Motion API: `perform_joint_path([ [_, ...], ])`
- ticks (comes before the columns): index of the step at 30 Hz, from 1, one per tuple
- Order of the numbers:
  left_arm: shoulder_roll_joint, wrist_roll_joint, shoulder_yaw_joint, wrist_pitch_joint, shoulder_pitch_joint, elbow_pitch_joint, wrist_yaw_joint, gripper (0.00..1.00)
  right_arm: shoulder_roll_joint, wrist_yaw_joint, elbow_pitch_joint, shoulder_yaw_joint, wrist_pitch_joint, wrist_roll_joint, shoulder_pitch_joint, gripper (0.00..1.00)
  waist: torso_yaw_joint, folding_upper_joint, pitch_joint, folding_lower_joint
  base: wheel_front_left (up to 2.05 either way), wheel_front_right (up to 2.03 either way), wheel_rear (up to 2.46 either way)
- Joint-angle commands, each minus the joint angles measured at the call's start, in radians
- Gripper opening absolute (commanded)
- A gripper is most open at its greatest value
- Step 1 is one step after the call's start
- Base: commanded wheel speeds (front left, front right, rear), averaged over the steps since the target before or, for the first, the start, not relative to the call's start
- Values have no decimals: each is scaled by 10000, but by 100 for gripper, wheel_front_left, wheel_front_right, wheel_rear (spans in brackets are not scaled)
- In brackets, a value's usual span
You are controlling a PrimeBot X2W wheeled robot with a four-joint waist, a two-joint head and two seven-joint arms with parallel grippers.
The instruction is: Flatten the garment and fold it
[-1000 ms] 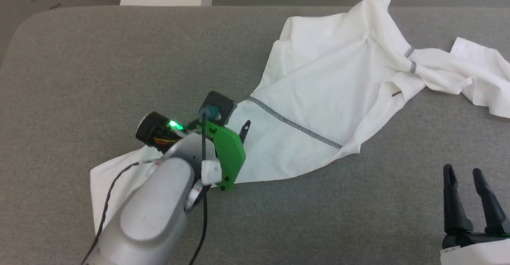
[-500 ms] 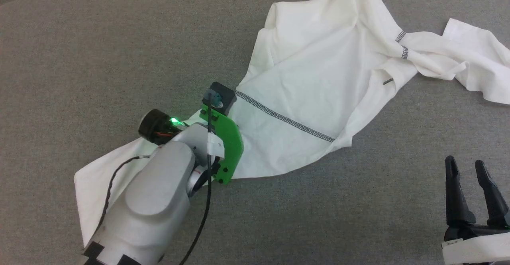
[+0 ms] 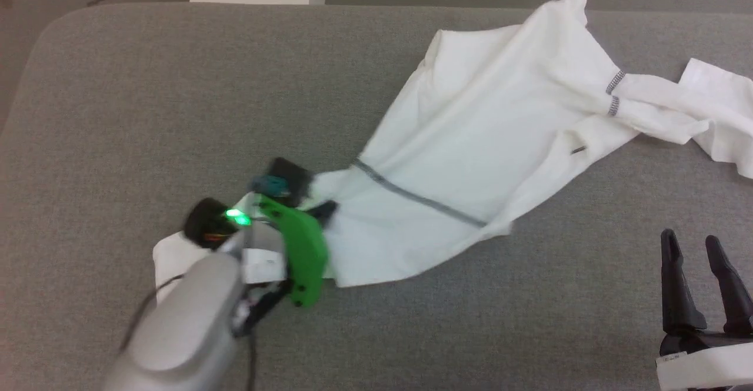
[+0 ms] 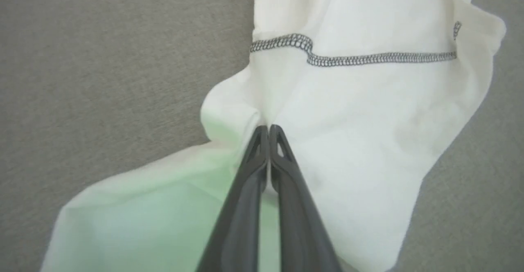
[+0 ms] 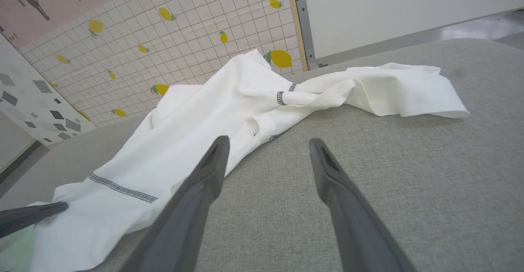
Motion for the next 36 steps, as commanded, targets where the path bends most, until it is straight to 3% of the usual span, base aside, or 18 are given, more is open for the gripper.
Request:
perform_joint_path([
  [1, 557, -228, 371, 85, 357, -445, 276, 0, 3, -13, -71, 17, 56, -21, 86, 100, 106, 0, -104, 0, 0, 0, 0],
  [5, 1799, -652, 1400, 327, 1312, -1826, 906, 0, 3, -13, -139, 55, 123, -18, 152, 100, 69, 0, -24, 0, 0, 0, 0],
  [8, 2318, -766, 1921, 144, 1741, -2265, 1164, 0, 3, -13, -167, 42, 189, -38, 156, 100, 38, 0, 71, 0, 0, 0, 0],
  [10, 2310, -872, 2188, -202, 1866, -2278, 1303, 0, 3, -13, -180, 33, 234, -71, 129, 100, 14, 0, 127, 0, 0, 0, 0],
  [11, 1915, -1021, 2380, -875, 1912, -2248, 1457, 100, 3, -13, -204, 77, 344, -133, 33, 100, -36, 0, 136, 0, 0, 0, 0],
  [15, 1601, -978, 2663, -1903, 2102, -2633, 1681, 100, 3, -13, -171, 112, 409, -153, 27, 100, -38, 0, -53, 0, 0, 0, 0],
  [21, 1281, -71, 2907, -3834, 3468, -4274, 2706, 100, 3, -13, -42, 178, 316, 3, 121, 100, 63, 0, -431, 0, 0, 0, 0],
  [26, 1125, 615, 2197, -4150, 4666, -4803, 3095, 100, 3, -13, 97, 250, 203, 160, 203, 100, 244, 0, -556, 0, 0, 0, 0],
  [31, 1320, 983, 1418, -3309, 4371, -4198, 2729, 100, 3, -13, 146, 337, 172, 174, 159, 100, 373, 0, -516, 0, 0, 0, 0],
  [32, 1467, 1132, 1034, -2684, 4009, -3863, 2417, 100, 3, -13, 134, 349, 172, 163, 116, 100, 386, 0, -458, 0, 0, 0, 0],
  [36, 1575, 1294, 487, -1840, 3231, -3232, 1811, 100, 3, -13, 94, 422, 190, 141, 28, 100, 286, 0, -282, 0, 0, 0, 0],
])
